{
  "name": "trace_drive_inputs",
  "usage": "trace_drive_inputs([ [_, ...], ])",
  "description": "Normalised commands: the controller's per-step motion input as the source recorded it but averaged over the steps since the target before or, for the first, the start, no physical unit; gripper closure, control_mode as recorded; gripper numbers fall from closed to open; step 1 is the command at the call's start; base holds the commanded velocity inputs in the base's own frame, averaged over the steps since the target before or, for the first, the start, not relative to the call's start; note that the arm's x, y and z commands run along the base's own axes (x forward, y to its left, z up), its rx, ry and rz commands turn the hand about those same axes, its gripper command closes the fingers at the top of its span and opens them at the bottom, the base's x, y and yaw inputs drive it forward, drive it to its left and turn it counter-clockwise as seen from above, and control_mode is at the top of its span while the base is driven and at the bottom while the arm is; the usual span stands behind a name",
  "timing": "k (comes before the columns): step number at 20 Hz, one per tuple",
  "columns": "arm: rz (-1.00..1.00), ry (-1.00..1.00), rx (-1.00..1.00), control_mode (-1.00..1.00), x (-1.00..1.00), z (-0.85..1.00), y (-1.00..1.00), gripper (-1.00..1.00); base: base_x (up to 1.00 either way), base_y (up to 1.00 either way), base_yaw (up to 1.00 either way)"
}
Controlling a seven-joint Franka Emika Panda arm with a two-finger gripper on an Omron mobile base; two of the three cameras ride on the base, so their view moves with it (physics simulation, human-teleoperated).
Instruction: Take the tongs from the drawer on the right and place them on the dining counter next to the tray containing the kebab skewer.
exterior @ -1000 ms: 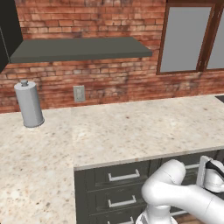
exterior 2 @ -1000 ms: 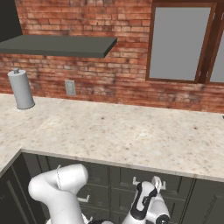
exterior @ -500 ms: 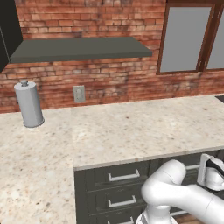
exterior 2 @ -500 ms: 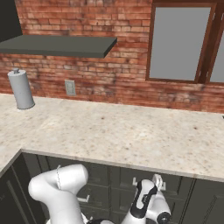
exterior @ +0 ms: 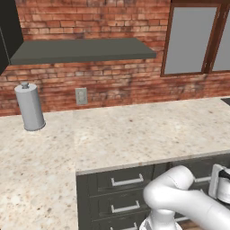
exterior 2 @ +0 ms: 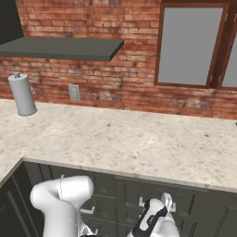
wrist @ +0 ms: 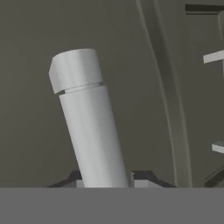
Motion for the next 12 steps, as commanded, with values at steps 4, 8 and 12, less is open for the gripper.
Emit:
trace_drive_inputs([
  [4, -0.07, 0.00, 0.00, -1.00, -0.60, 0.00, -0.05, 1.00, 0.00, 0.00, 0.00],
  [8, -0.01, 0.00, -0.07, -1.00, -0.64, -0.08, -0.23, 1.00, 0.00, 0.00, 0.00],
  [12, 0.00, 0.00, -0.03, -1.00, -0.67, -0.02, -0.21, 1.00, 0.00, 0.00, 0.00],
])
